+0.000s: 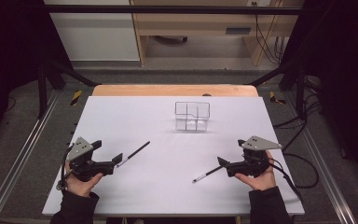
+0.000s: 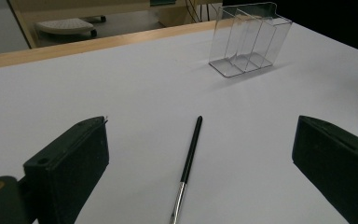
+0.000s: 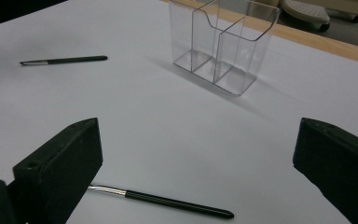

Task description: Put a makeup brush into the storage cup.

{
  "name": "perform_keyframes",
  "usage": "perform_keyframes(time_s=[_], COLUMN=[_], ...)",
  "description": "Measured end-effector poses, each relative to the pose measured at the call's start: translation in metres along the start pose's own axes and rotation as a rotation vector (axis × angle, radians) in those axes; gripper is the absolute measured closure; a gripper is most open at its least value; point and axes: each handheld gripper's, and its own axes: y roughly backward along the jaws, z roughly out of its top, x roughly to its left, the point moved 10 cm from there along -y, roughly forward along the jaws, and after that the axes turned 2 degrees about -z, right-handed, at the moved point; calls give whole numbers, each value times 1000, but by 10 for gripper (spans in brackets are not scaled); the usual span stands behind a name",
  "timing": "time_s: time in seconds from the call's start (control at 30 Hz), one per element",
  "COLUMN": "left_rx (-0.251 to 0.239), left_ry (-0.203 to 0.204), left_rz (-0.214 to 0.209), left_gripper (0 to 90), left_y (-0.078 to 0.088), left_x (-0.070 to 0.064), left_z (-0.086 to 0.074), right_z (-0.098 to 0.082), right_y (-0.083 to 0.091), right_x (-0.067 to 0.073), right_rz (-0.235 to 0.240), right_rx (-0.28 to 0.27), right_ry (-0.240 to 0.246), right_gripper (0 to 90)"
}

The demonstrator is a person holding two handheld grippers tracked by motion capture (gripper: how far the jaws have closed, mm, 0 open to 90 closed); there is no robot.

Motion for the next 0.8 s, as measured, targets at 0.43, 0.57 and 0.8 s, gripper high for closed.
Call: perform_keyframes(time_s=[0.43, 0.57, 0.8], left_rx=[15, 17, 18], left_ry=[-8, -11, -12], left_rz=[-4, -5, -6], left_gripper=[29, 29, 29], left_y=[-4, -4, -5], left_x=[-3, -4, -5], left_z=[-3, -3, -4], right_z=[-16, -22, -31], right_y=[-17, -21, -29], right_x=[16, 19, 25], right_rz=[47, 58, 74], right_rx=[98, 127, 170], right_ry=[51, 67, 83], right_gripper=[32, 34, 40])
